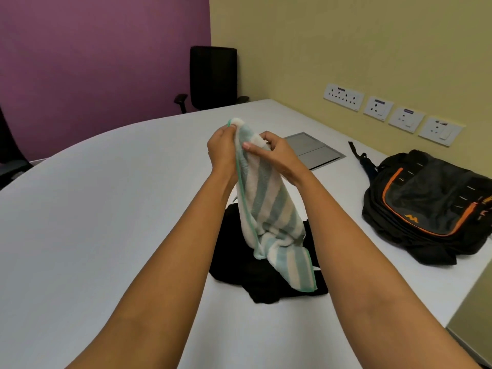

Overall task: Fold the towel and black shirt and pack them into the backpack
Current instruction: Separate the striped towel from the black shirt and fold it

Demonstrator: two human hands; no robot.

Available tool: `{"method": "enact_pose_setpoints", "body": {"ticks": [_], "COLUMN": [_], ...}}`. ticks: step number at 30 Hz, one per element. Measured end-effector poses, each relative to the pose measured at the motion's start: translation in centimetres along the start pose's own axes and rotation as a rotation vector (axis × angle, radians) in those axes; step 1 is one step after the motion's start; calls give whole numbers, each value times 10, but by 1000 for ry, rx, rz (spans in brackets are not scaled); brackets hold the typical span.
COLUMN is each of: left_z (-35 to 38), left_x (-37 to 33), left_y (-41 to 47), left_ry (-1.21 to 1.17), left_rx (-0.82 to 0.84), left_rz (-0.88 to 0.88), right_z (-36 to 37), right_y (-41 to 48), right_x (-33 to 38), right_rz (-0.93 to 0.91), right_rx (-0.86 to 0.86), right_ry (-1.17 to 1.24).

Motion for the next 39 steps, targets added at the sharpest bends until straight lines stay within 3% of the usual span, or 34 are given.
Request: {"method": "enact_pose_setpoints", "body": {"ticks": [8, 13, 18, 23, 26, 29, 34, 39], "left_z": [-80, -142, -197, -239, -257, -261, -253, -277], "left_x": [-53, -91, -114, -128, -156, -192, -223, -205], "left_y": [21, 49, 96, 132, 149, 170, 194, 191], "left_ry": [-378, -434, -316, -153, -59, -64, -252, -209], "left_rx": [-167, -269, -327, -358, -406, -413, -280, -359], "left_rz": [-205, -160, -57, 42, 176, 271, 330, 359], "right_z": [-1, -7, 17, 60, 68, 83, 108, 137], "right_y": [-13, -20, -6, 9, 28, 55, 84, 77], "right_x": [3, 24, 71, 78, 98, 138, 180, 138], "right_rz": [58, 58, -70, 38, 54, -33, -235, -133], "right_rx": [26, -54, -249, -255, -483, -578, -585, -464], "right_ry": [-460, -645, -478, -124, -33, 77, 106, 140]}}
Point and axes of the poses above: each hand's wrist, its own y-axis towards the middle knuckle, its own z-axis out of the palm, x = y × z, the point moved 8 cm from there along y, towards the middle knuckle, and after that the axes turned 7 degrees about -x, right-handed, at the moved point
